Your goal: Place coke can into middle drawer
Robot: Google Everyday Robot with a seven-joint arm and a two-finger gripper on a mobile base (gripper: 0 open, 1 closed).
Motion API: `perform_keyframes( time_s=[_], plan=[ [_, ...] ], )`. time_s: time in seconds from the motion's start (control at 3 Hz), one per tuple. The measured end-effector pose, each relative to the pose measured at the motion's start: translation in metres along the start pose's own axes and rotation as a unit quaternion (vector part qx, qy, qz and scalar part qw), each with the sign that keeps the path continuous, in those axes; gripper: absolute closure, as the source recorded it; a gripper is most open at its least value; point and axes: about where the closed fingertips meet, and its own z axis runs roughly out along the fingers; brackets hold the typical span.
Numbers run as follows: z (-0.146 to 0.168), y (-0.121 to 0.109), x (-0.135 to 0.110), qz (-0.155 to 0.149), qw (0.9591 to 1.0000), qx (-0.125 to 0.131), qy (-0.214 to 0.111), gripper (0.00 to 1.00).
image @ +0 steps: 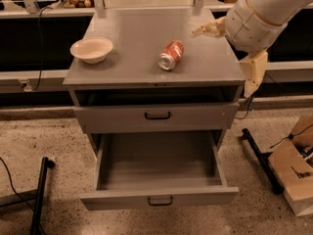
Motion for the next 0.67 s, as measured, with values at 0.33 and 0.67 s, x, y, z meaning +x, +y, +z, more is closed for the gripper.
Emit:
perform_keyframes(
  time_s=[0.33, 0.67],
  plan=[
    [0.0009, 0.0007, -0.0006, 0.000, 1.0000, -0.001, 0.000, 0.00],
    [0.0024, -0.0089, 0.0027, -0.060, 0.9980, -0.012, 0.019, 0.00]
  ],
)
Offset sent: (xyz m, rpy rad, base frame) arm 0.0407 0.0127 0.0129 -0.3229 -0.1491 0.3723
